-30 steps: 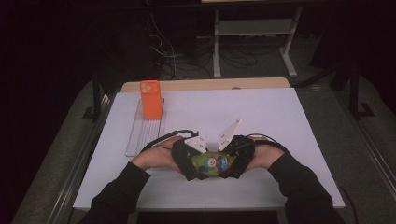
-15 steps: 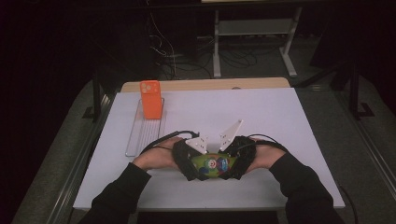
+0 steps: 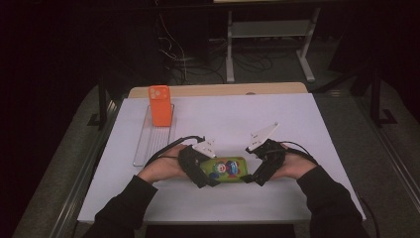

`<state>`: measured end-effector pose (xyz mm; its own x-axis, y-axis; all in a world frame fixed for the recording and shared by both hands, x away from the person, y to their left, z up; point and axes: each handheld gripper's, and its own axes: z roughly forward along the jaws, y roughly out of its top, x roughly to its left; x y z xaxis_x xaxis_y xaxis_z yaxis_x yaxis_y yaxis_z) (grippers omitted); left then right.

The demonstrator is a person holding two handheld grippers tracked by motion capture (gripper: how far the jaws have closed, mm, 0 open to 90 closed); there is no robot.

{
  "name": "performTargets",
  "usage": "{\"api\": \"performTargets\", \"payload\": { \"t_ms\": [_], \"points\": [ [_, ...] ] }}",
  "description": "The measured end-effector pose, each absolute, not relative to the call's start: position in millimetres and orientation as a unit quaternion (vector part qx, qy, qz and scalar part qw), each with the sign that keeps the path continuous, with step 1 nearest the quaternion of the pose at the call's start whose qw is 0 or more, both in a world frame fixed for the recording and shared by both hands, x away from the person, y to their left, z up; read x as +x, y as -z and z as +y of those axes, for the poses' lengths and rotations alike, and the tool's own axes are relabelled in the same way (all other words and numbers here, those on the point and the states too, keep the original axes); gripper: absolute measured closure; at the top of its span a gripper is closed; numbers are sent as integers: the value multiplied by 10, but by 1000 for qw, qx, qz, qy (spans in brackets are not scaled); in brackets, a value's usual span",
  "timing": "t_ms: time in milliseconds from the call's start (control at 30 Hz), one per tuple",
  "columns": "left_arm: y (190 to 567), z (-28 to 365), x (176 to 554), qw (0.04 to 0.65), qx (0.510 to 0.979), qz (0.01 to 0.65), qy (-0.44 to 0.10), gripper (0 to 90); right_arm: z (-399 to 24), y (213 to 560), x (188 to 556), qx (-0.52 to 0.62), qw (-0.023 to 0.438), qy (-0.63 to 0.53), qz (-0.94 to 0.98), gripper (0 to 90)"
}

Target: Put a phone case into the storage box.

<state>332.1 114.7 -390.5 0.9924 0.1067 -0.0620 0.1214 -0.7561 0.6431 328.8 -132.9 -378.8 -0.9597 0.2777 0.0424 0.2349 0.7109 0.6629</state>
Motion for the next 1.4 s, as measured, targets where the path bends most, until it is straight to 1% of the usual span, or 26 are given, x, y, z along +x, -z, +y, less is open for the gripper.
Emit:
{"api": "performTargets", "payload": {
  "t_ms": [300,400,467,567,633,767,1000,1100,1333,1400],
  "points": [
    [3915,1159,3324,327,937,118,-16,150,-1459,3891,3218,219,55,-361,905,0],
    [3930,1157,3339,323,935,141,-25,151,-1481,3906,3191,245,50,-369,895,0],
    [3936,1158,3361,321,932,161,-35,151,-1498,3935,3185,257,62,-371,890,0],
    [3930,1171,3396,328,925,186,-44,151,-1509,3986,3179,284,63,-372,881,0],
    [3913,1187,3414,325,924,196,-53,151,-1496,4032,3159,302,72,-374,874,0],
    [3891,1192,3423,330,916,222,-62,151,-1456,4119,3153,325,68,-369,868,0],
    [3916,1180,3432,321,914,239,-72,151,-1381,4280,3138,379,68,-380,841,0],
    [3914,1177,3432,318,913,244,-71,151,-1343,4307,3130,375,84,-380,842,0],
    [3924,1159,3429,320,911,251,-63,151,-1301,4315,3119,367,100,-379,843,0],
    [3930,1155,3429,319,913,248,-60,151,-1289,4315,3116,359,114,-377,846,0]
  ]
}}
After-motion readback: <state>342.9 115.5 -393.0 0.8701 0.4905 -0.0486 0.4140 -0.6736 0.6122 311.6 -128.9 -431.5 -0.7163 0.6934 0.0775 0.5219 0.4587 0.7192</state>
